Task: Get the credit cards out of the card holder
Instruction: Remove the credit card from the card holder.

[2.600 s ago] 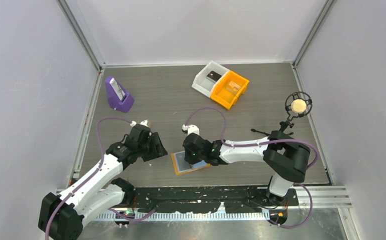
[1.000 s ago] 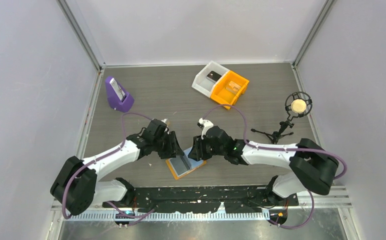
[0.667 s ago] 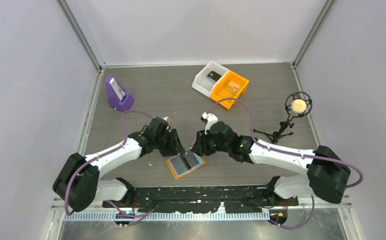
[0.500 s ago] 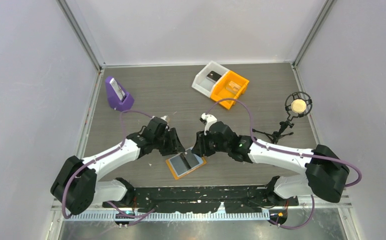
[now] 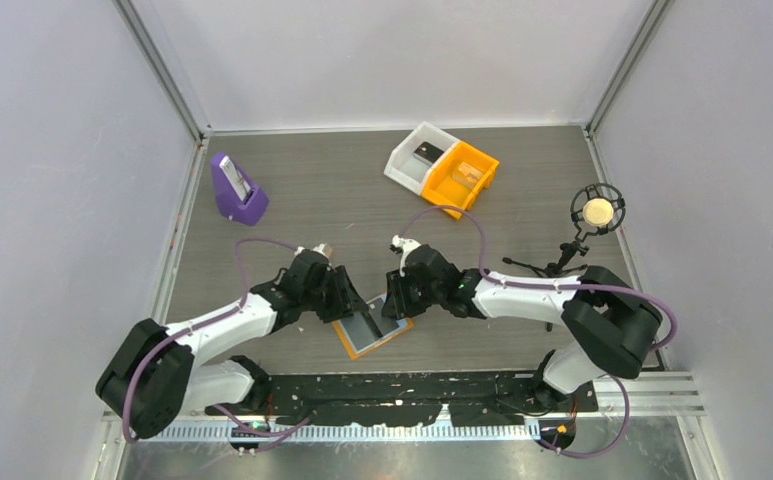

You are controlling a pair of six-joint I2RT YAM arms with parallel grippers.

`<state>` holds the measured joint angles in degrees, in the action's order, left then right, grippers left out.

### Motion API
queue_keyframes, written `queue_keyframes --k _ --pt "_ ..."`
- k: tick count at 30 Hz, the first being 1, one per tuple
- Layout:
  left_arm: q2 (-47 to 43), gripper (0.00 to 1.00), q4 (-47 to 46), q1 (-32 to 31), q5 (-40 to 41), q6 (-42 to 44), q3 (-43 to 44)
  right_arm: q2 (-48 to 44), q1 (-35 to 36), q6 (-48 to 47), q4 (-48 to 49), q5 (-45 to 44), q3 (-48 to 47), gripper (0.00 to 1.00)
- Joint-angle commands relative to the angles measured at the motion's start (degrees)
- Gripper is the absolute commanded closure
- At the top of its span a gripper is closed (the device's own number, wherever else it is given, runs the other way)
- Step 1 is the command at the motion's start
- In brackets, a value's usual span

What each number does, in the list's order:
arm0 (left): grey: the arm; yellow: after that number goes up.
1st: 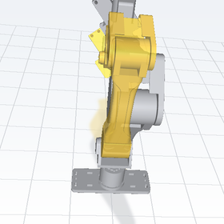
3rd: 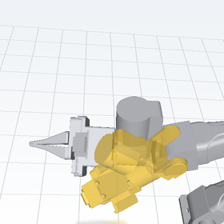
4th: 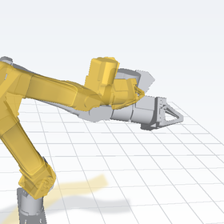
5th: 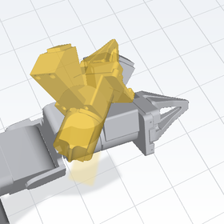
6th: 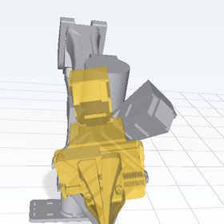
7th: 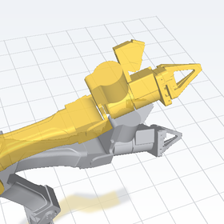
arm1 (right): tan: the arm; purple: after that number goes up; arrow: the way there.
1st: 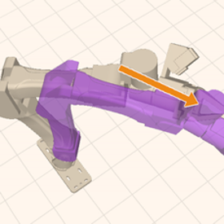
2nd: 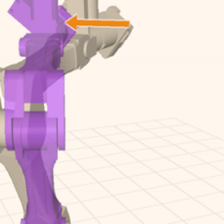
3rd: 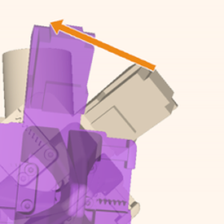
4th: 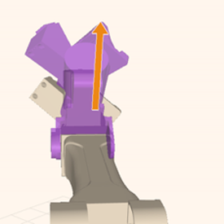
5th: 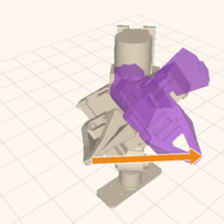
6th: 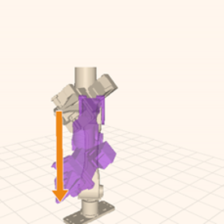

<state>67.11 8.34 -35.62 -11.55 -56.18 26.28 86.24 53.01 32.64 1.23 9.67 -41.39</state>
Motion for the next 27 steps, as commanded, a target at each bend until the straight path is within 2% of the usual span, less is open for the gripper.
queue_keyframes --k 1,6,14,27 --pt "1.14 0.52 -7.96 -0.29 0.21 -1.66 -1.14 1.3 -0.83 0.12 4.49 1.39 -1.12 0.63" --pt "2.07 0.52 -12.15 -0.58 0.38 -3.02 -2.87 3.63 -1.24 1.2 7.3 2.6 0.91 0.64" --pt "-0.17 0.51 -9.57 -0.98 2.45 -2.61 -3.14 3.74 -1.33 2.81 8.65 1.82 3.88 0.69" --pt "2.45 0.53 -14.71 -1.98 0.81 -3.95 -4.58 3.39 -1.33 4.16 9.33 0.83 5.79 0.71"
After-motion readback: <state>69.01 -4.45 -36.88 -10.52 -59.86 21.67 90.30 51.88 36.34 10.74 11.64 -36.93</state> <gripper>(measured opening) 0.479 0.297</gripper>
